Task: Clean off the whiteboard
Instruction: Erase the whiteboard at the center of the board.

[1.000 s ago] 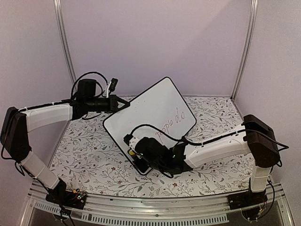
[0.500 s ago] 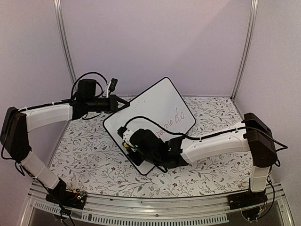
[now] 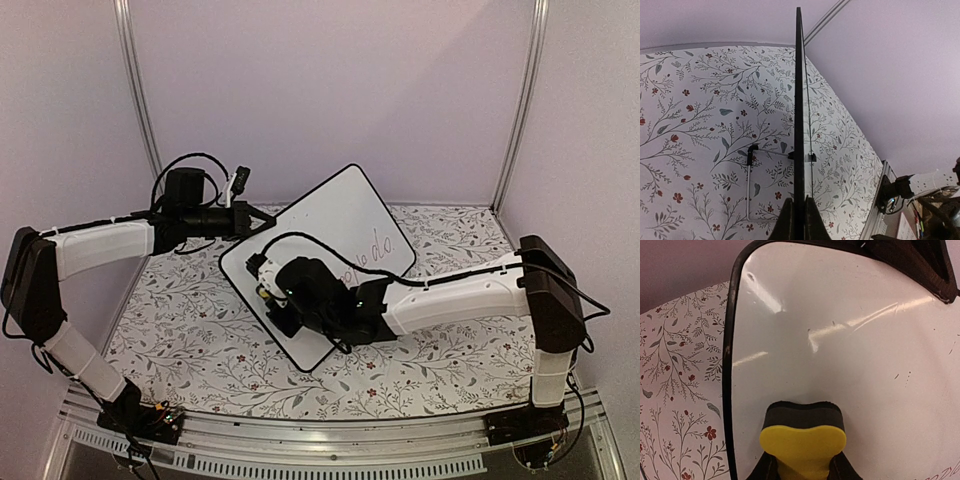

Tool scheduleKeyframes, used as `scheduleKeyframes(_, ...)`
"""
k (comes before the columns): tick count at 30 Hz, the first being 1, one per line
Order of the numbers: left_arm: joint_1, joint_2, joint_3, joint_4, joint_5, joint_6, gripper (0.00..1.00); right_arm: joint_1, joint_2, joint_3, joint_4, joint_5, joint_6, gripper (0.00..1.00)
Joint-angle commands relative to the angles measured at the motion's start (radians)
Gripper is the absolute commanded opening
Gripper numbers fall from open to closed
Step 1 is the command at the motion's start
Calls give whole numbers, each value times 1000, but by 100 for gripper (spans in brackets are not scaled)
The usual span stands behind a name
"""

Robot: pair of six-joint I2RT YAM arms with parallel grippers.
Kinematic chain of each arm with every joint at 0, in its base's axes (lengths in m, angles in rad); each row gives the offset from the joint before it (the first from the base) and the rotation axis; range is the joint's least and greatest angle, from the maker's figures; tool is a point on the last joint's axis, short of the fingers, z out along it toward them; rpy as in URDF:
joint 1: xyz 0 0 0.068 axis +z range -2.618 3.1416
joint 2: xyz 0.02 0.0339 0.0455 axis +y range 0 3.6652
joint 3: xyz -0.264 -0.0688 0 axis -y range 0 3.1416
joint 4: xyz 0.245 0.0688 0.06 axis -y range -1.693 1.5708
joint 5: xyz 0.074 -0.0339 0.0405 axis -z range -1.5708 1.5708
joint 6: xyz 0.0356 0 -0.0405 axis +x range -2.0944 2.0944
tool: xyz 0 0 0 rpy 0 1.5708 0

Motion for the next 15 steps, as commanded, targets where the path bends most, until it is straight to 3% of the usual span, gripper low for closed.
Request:
scheduleKeyframes(1, -9, -23, 8, 41, 31, 10, 0, 10, 12, -61, -4, -21, 36, 0)
scheduleKeyframes(15, -12, -24, 5, 43, 30, 10, 0, 30, -47, -237, -48, 7, 164, 0)
